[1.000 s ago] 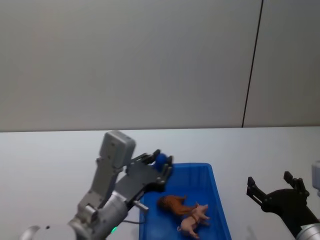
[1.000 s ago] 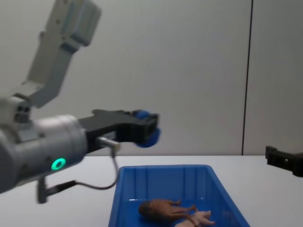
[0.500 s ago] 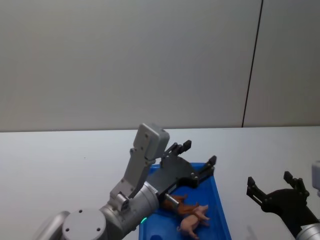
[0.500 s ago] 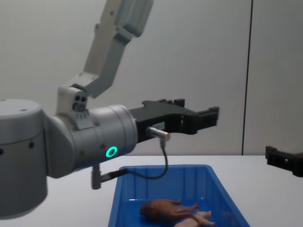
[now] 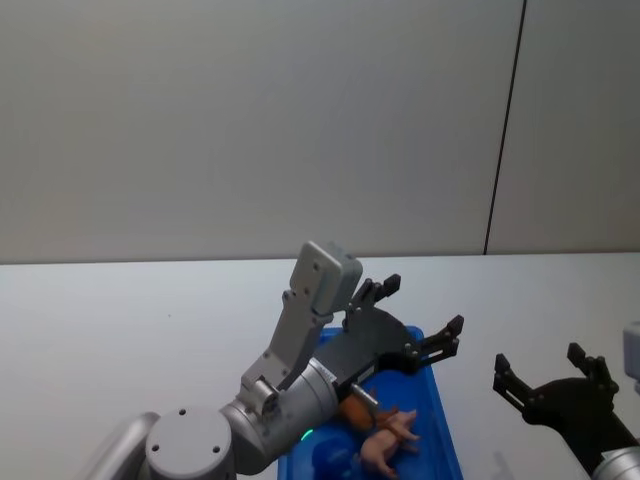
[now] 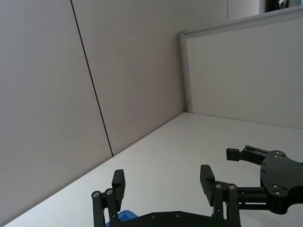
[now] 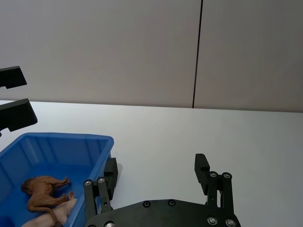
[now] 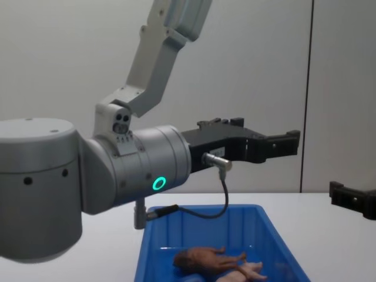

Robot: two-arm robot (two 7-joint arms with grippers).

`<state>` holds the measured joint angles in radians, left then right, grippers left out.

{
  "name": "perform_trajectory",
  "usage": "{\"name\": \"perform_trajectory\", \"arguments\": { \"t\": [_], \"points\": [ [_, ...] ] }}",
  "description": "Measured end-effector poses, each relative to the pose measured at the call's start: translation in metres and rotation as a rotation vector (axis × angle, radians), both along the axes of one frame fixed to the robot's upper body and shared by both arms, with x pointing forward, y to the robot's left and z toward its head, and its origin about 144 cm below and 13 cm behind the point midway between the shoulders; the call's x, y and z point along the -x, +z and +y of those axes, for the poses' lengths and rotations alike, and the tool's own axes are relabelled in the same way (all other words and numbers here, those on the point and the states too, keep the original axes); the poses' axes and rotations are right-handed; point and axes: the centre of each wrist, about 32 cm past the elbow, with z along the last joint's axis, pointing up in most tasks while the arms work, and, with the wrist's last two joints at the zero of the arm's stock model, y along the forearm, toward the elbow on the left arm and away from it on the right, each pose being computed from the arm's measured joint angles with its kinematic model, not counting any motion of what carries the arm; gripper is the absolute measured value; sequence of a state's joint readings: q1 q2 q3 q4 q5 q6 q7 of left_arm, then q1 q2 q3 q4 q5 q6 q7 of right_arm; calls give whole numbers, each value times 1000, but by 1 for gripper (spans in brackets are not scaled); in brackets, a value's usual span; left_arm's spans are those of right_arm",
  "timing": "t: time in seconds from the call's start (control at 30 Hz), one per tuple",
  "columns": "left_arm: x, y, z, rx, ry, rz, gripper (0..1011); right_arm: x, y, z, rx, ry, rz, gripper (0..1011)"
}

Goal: Pick up the two dolls from the table and place them into the box.

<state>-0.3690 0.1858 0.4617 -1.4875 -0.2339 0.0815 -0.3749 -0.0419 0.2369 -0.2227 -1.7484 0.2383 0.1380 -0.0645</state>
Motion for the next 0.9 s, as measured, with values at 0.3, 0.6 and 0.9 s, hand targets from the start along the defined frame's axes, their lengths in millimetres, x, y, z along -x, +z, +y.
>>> {"name": "perform_trajectory", "arguments": {
  "t": [0.3, 0.6, 0.9],
  "points": [
    [-2, 1, -3, 1, -12, -1, 1001, 0, 0, 0, 0, 0, 0, 1001],
    [-2, 1, -5, 1, -18, -2, 1001, 0, 0, 0, 0, 0, 0, 1001],
    [-3, 1, -5, 1, -21, -3, 1001, 0, 0, 0, 0, 0, 0, 1001]
  ]
}}
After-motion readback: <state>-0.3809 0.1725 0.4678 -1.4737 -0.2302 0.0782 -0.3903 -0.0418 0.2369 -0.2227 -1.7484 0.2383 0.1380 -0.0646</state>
